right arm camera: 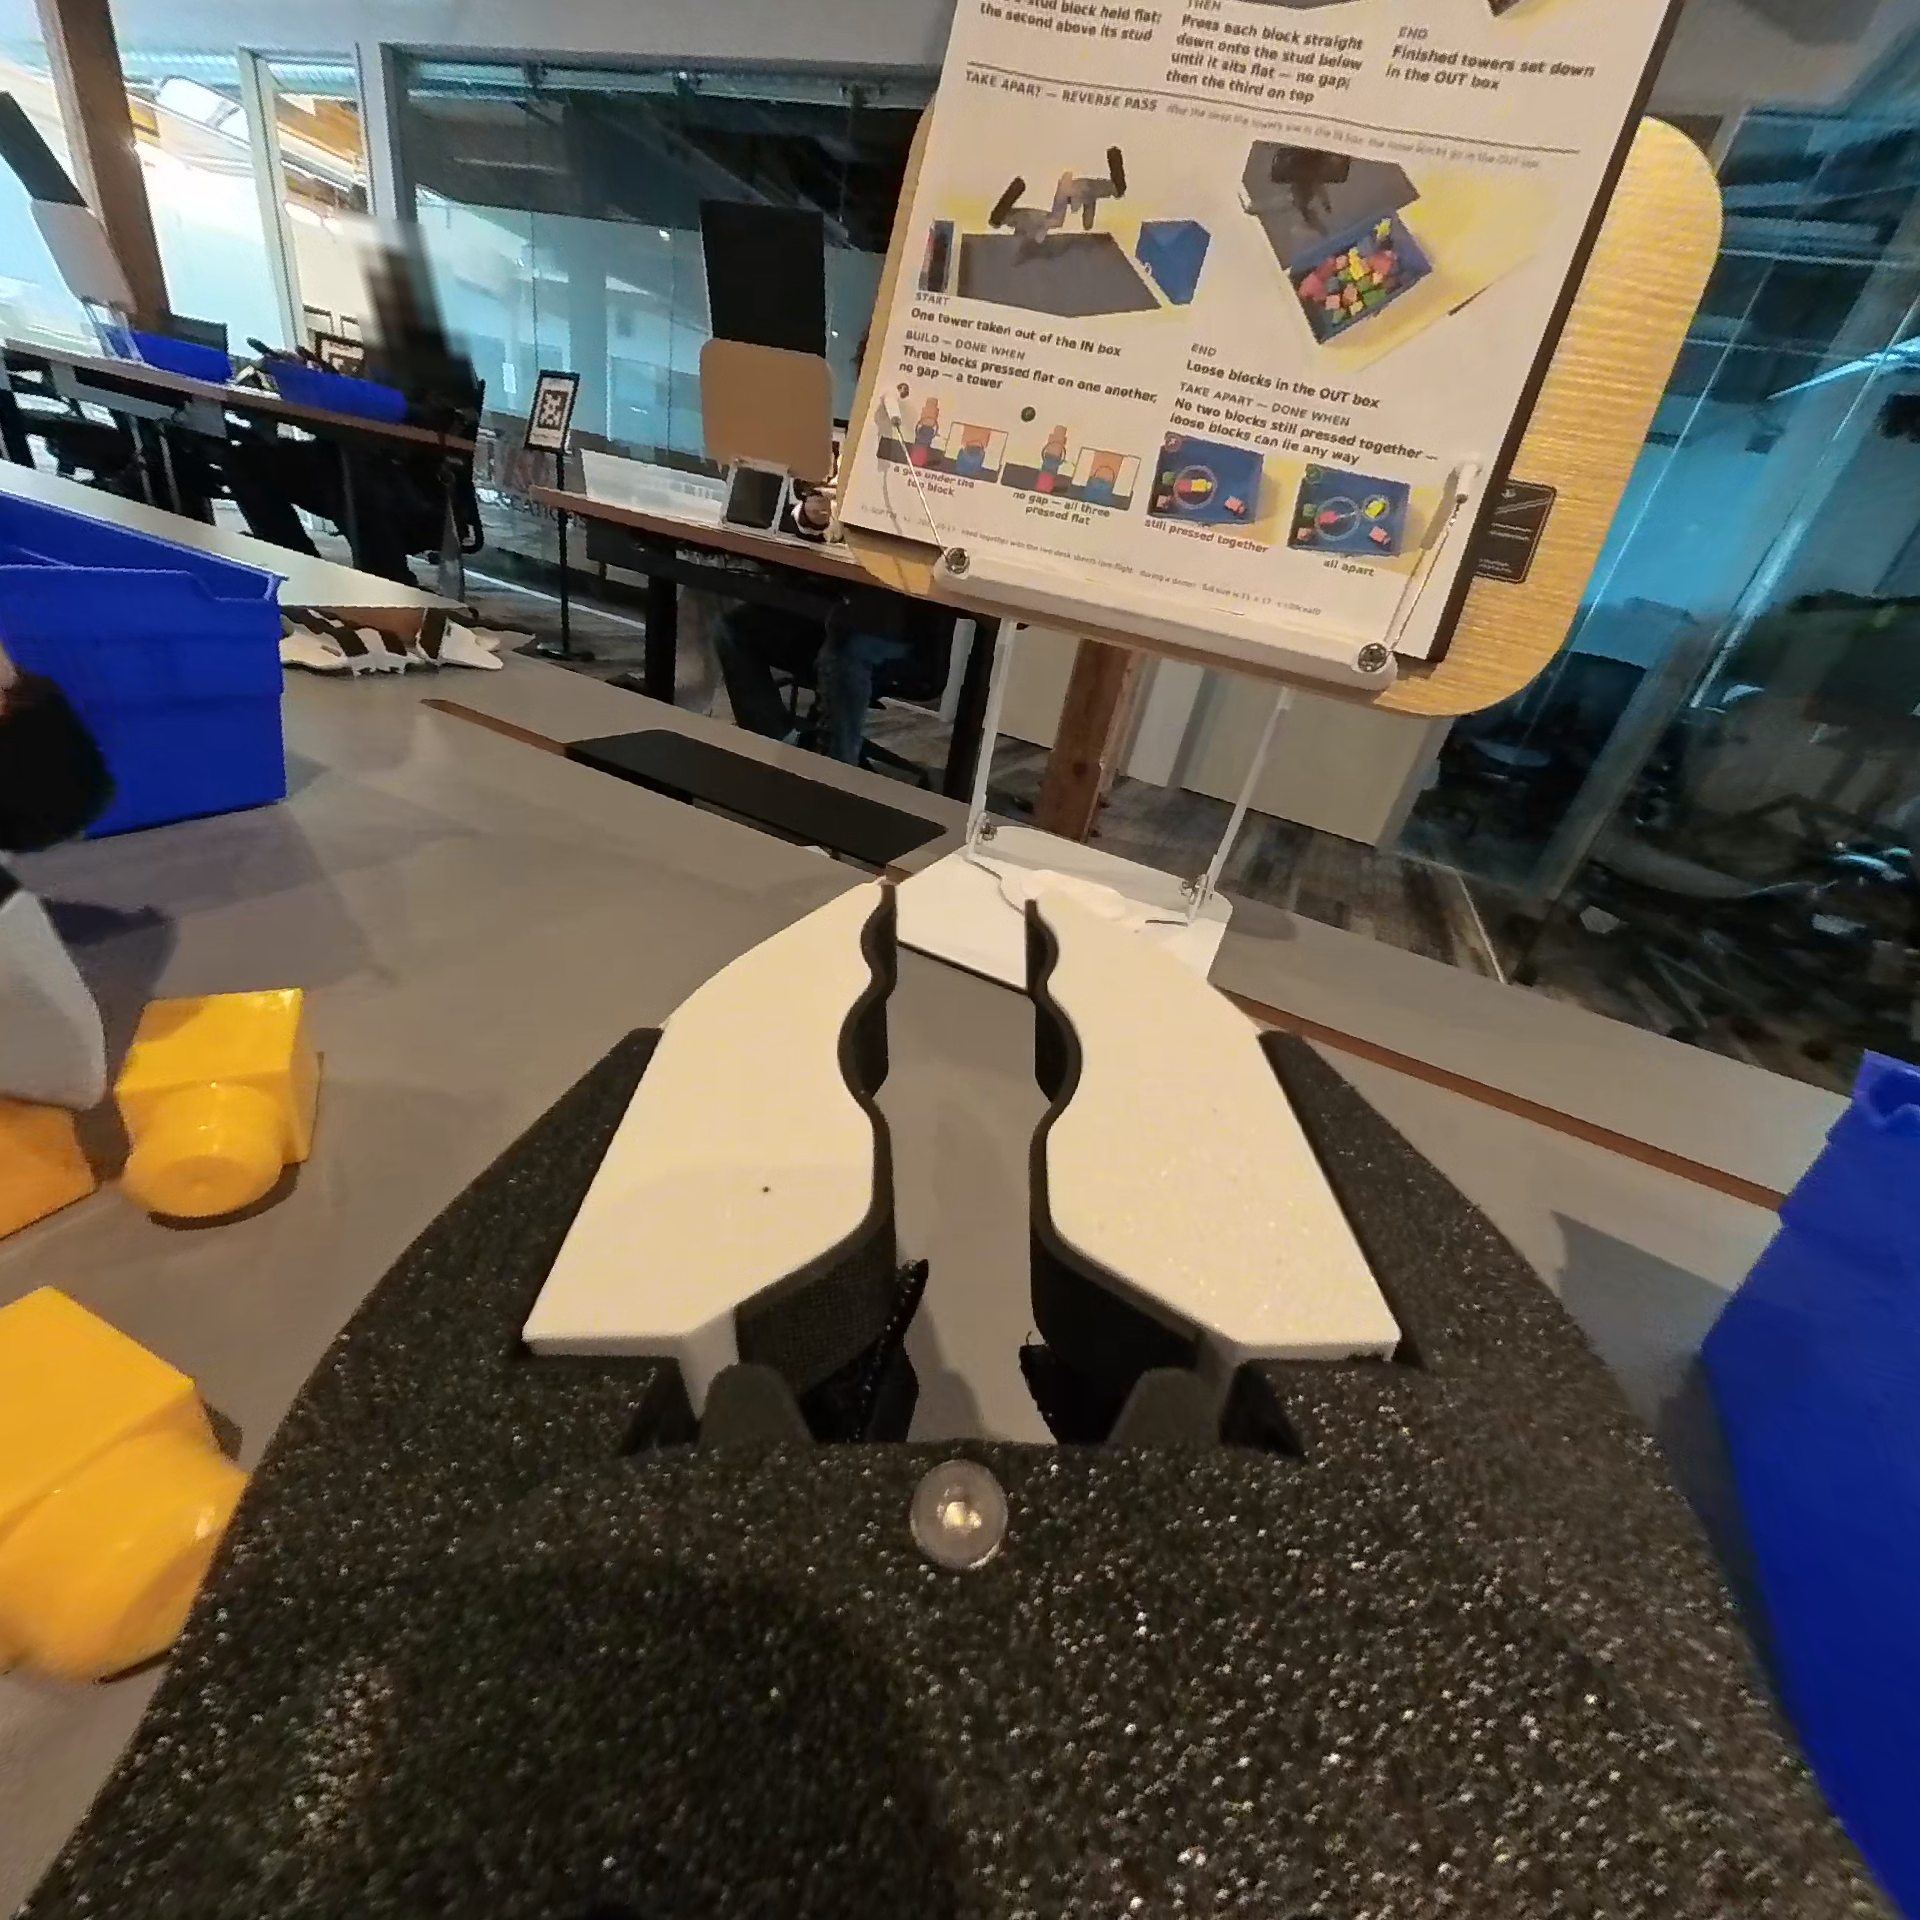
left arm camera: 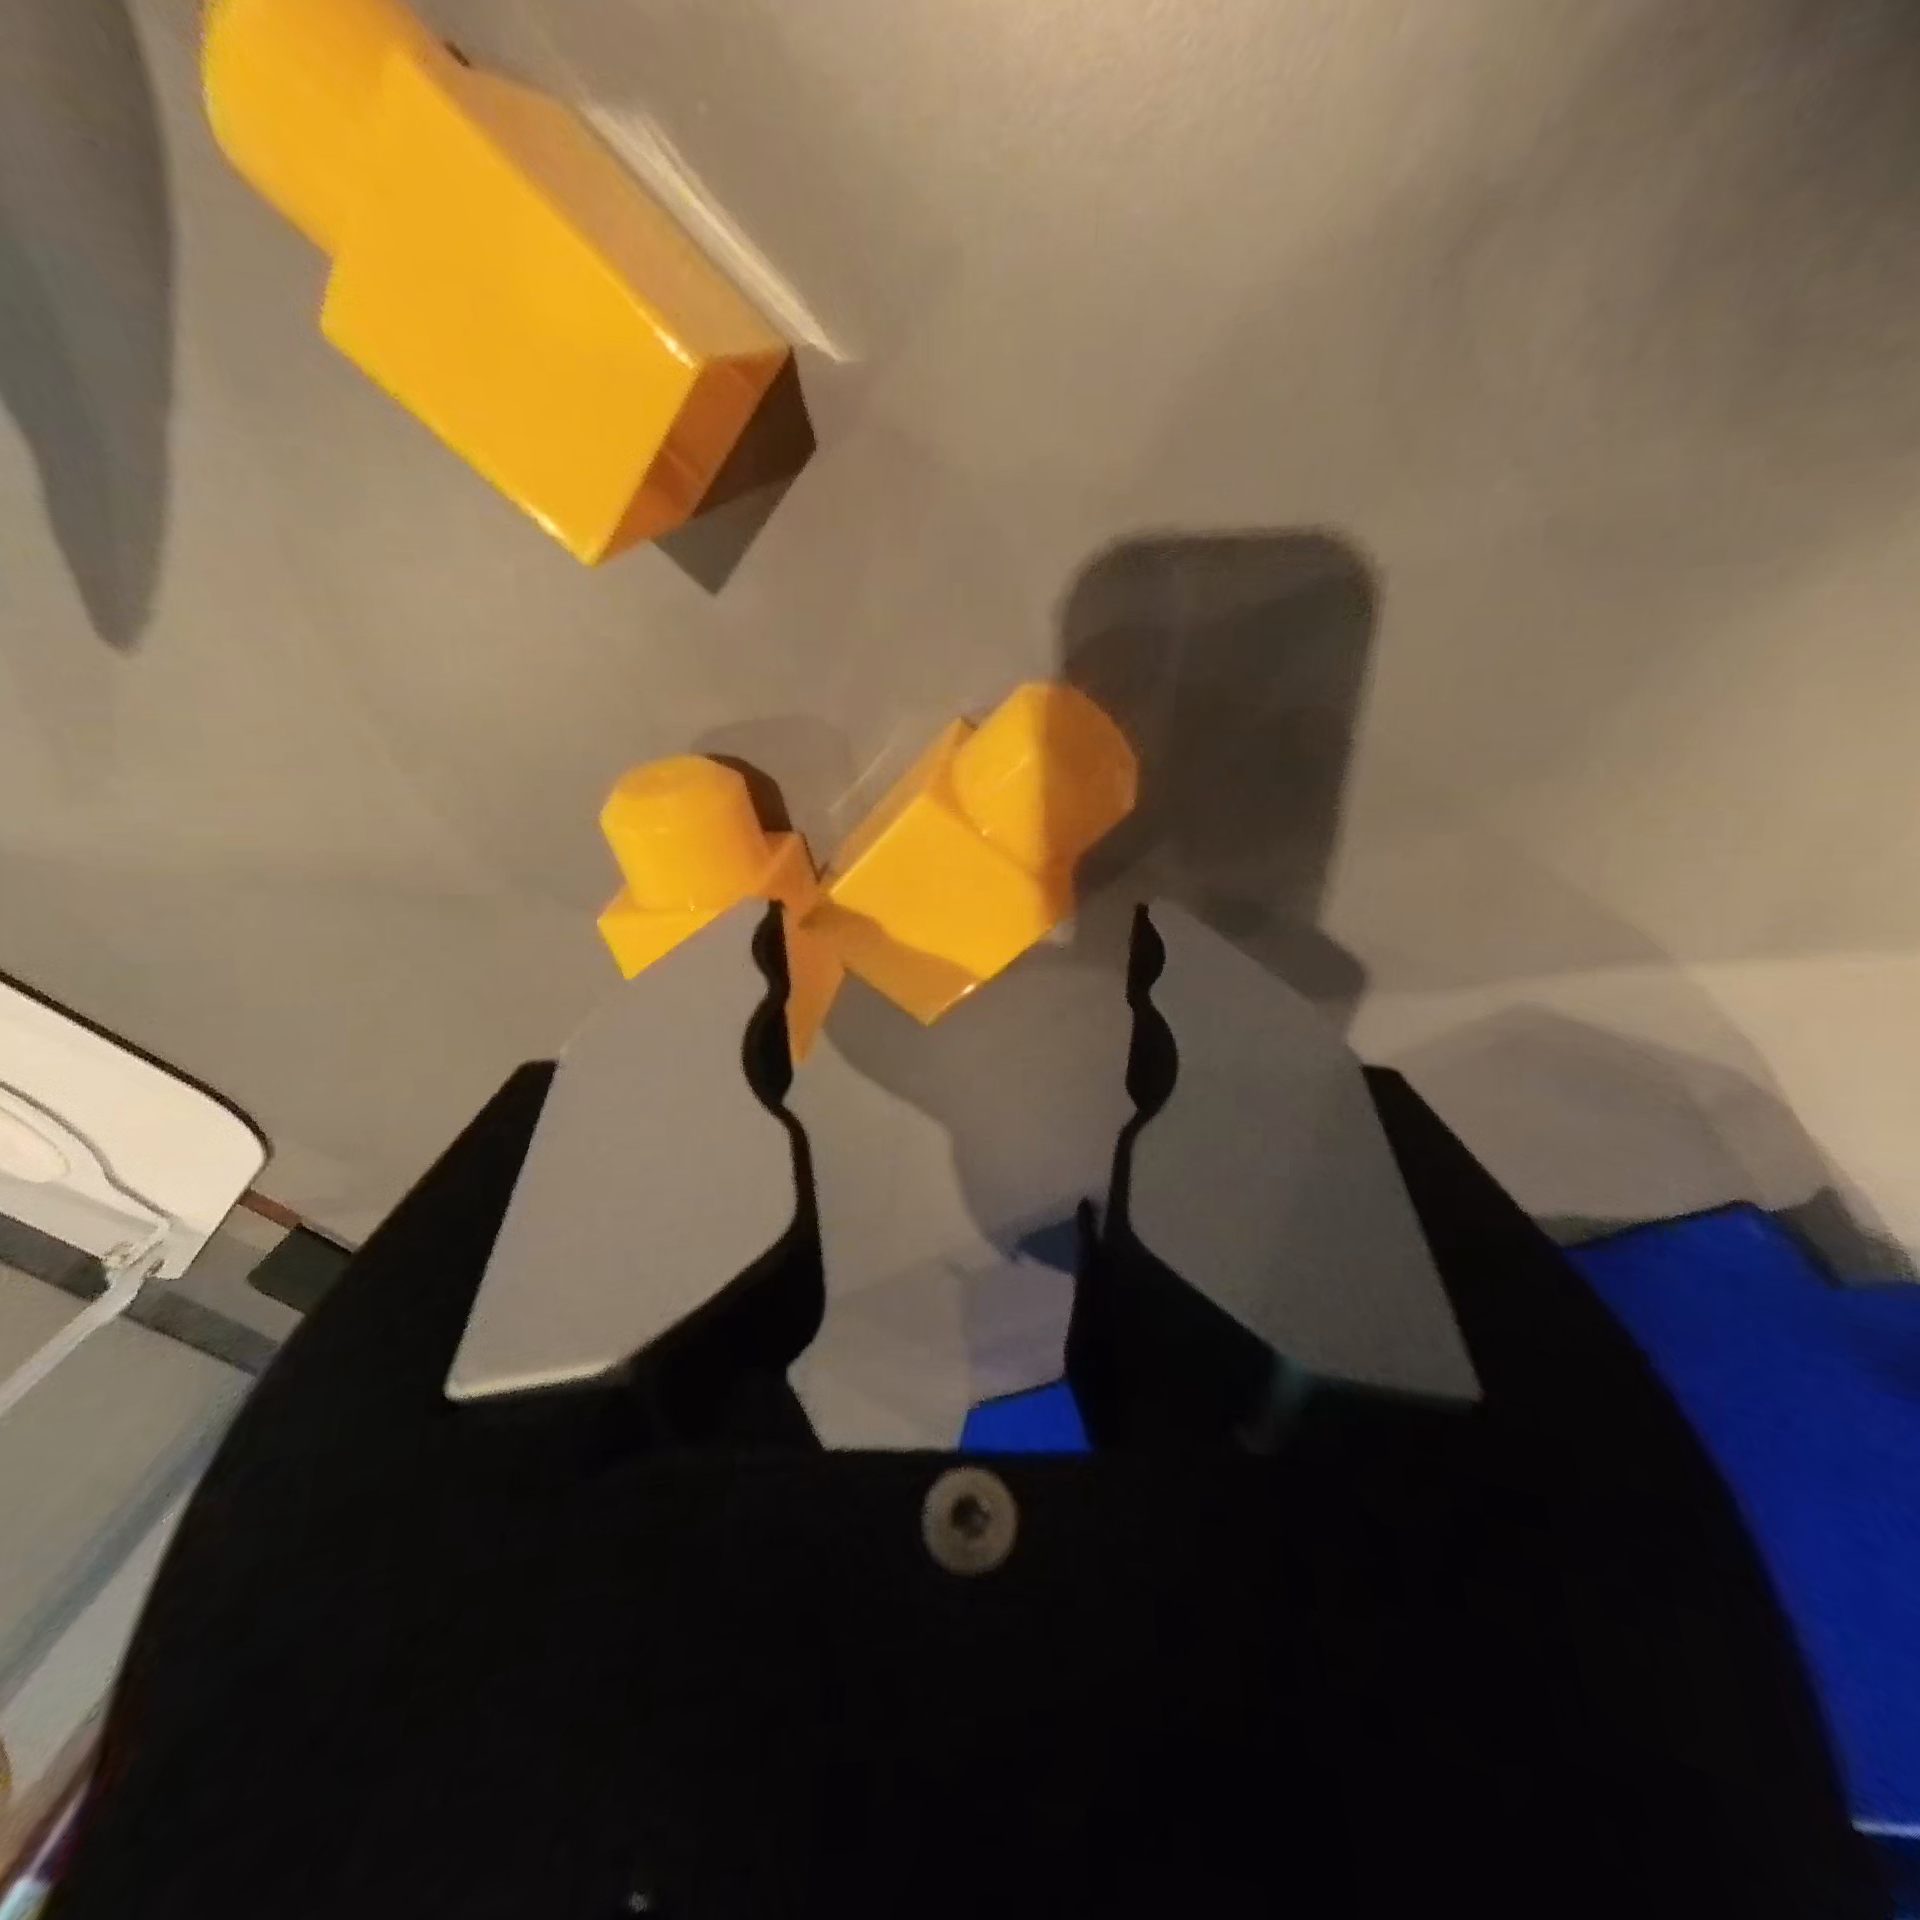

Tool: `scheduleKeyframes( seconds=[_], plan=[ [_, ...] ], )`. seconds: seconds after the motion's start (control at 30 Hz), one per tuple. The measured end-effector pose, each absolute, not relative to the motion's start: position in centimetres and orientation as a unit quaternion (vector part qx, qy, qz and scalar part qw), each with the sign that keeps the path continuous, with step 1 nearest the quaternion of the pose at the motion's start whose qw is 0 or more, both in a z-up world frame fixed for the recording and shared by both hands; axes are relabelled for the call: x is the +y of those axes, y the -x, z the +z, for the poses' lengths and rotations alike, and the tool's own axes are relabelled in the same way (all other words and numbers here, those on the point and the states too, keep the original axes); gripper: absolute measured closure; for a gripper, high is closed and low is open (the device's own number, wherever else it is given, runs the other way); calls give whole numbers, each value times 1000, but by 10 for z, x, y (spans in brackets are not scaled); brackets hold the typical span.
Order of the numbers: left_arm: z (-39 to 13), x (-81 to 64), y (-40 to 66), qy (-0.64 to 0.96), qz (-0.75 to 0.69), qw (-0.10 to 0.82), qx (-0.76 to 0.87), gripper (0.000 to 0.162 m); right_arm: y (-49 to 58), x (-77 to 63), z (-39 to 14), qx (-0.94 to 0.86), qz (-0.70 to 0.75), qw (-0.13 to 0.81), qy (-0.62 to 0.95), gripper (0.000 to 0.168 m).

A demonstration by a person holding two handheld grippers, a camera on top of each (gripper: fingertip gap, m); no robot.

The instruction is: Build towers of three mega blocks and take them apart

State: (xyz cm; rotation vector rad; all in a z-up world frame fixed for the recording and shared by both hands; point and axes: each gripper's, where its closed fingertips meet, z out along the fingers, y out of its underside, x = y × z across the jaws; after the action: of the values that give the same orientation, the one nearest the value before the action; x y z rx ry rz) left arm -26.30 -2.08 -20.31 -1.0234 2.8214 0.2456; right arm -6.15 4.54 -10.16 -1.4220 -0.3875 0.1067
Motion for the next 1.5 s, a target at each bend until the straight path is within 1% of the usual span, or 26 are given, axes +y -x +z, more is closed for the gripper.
scheduleKeyframes(
  seconds=[0.1, 0.13, 0.2, 0.3, 0.33, 0.4, 0.47, 0.57, 0.6, 0.67, 0.73, 0.8, 0.9, 1.03, 1.07, 1.17, 1.23, 1.37, 1.4, 1.43, 1.47, 1.5],
  plan=[
    [-210, -25, 262, 327, 88, 61, 939, 103, 62, 46, -102, -177, 50, 738, 649, 145],
    [-212, -25, 262, 328, 93, 60, 938, 117, 62, 45, -102, -177, 51, 737, 650, 145],
    [-214, -23, 261, 352, 102, 60, 929, 119, 62, 45, -103, -178, 51, 737, 651, 145],
    [-213, -20, 259, 451, 91, 74, 884, 119, 63, 44, -102, -183, 56, 737, 648, 145],
    [-211, -21, 255, 488, 74, 91, 865, 119, 68, 42, -100, -194, 69, 737, 644, 145],
    [-203, -26, 241, 560, 11, 139, 817, 119, 85, 33, -96, -234, 122, 732, 628, 145],
    [-187, -32, 222, 619, -70, 202, 755, 119, 113, 14, -90, -299, 210, 712, 600, 144],
    [-160, -41, 198, 674, -191, 282, 655, 119, 146, -22, -86, -390, 324, 662, 552, 131],
    [-154, -44, 192, 682, -226, 300, 627, 119, 154, -34, -87, -417, 353, 641, 539, 124],
    [-142, -53, 183, 682, -299, 323, 584, 119, 167, -53, -92, -459, 393, 602, 522, 120],
    [-135, -59, 177, 674, -360, 340, 549, 119, 175, -60, -94, -476, 398, 595, 511, 122],
    [-137, -60, 176, 675, -384, 346, 526, 119, 182, -67, -100, -496, 404, 576, 509, 127],
    [-140, -65, 174, 671, -418, 345, 506, 119, 189, -72, -109, -512, 415, 549, 515, 140],
    [-145, -68, 177, 663, -408, 353, 518, 121, 192, -72, -116, -514, 429, 518, 533, 141],
    [-145, -69, 178, 658, -407, 361, 521, 118, 192, -72, -114, -504, 441, 517, 533, 140],
    [-140, -74, 180, 636, -415, 376, 532, 90, 189, -74, -108, -481, 493, 505, 520, 140],
    [-143, -78, 179, 634, -416, 365, 540, 88, 188, -78, -103, -472, 528, 493, 505, 141],
    [-150, -88, 175, 625, -428, 335, 561, 100, 189, -82, -102, -474, 546, 485, 492, 141],
    [-151, -91, 174, 622, -432, 327, 566, 107, 190, -83, -103, -477, 545, 484, 491, 141],
    [-152, -92, 173, 623, -433, 322, 567, 119, 190, -86, -103, -482, 549, 479, 487, 141],
    [-154, -91, 173, 625, -428, 322, 568, 124, 191, -86, -104, -482, 549, 476, 490, 141],
    [-155, -90, 174, 625, -421, 326, 570, 125, 191, -85, -105, -484, 543, 479, 491, 140]
  ],
)
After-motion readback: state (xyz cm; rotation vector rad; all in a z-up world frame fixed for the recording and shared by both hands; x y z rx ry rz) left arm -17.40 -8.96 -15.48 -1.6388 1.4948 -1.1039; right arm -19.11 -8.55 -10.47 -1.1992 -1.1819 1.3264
